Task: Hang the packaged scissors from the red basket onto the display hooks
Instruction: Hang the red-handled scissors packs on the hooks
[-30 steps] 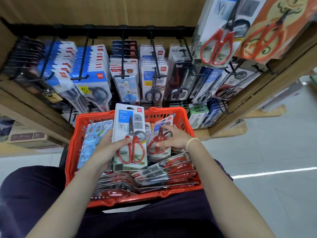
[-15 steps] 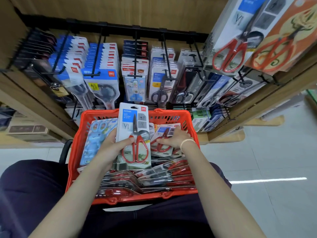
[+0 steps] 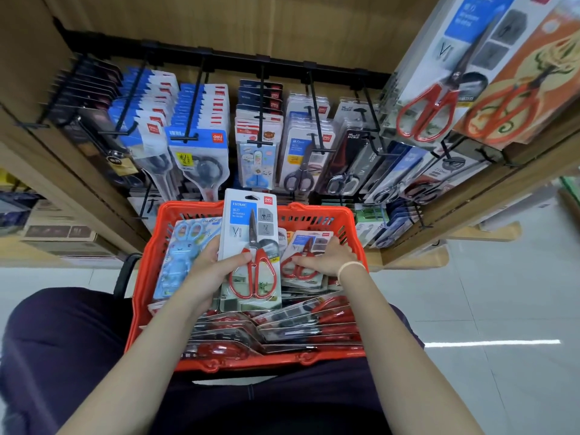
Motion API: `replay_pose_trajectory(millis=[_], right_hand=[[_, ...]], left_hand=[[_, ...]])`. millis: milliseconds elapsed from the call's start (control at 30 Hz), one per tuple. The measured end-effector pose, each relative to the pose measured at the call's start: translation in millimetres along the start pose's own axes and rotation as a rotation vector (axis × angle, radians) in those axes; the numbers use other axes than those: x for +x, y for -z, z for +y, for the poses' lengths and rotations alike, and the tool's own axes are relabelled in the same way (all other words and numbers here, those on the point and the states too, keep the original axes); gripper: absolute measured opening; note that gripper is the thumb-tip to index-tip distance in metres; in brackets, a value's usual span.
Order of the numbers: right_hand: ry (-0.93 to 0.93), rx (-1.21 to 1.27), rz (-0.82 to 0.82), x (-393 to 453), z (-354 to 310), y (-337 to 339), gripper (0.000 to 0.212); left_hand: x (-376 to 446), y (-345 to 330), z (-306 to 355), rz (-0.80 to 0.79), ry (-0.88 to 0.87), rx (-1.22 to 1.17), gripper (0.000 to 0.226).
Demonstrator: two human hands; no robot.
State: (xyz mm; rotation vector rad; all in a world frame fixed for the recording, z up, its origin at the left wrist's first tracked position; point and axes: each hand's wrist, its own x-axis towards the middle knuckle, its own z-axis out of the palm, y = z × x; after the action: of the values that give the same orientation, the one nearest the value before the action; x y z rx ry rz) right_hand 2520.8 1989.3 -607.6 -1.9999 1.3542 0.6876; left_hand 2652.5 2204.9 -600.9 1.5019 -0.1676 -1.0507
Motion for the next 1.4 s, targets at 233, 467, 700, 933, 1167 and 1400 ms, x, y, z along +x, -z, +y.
replay_pose_trajectory(millis=[233,467,700,933,1167,1400], right_hand=[[0.05,0.191,-0.016,-4.0,-6.8,7.7,0.125],[0.13,0.44,-0.032,-10.8,-10.1,12.3,0.1],[0.23,0.639,0.008,-43.2,-0.5,12.8,0.074],[0.256,0.827,0.073,-52.9,12.5,11.0,0.071],[0.112,1.049,0.043,-44.4,14.1,12.7,0.054],[0.134,0.926,-0.159,-39.7,-5.5,7.3,0.075]], left_hand=[[-2.0,0.5,0.7,-0.01,0.001,0.004,0.048],[0.0,0.9,1.5,0.005,0.025,0.002,0.051],[-4.0,3.9,6.0,0.017,0.017,-0.022,0.044],[-7.5,13.3,4.4,0.022,0.024,-0.035,0.052],[-16.2,11.3,5.9,0.022,0.013,-0.036,0.051],[-16.8,8.5,8.2,0.033,0.013,-0.045,0.053]])
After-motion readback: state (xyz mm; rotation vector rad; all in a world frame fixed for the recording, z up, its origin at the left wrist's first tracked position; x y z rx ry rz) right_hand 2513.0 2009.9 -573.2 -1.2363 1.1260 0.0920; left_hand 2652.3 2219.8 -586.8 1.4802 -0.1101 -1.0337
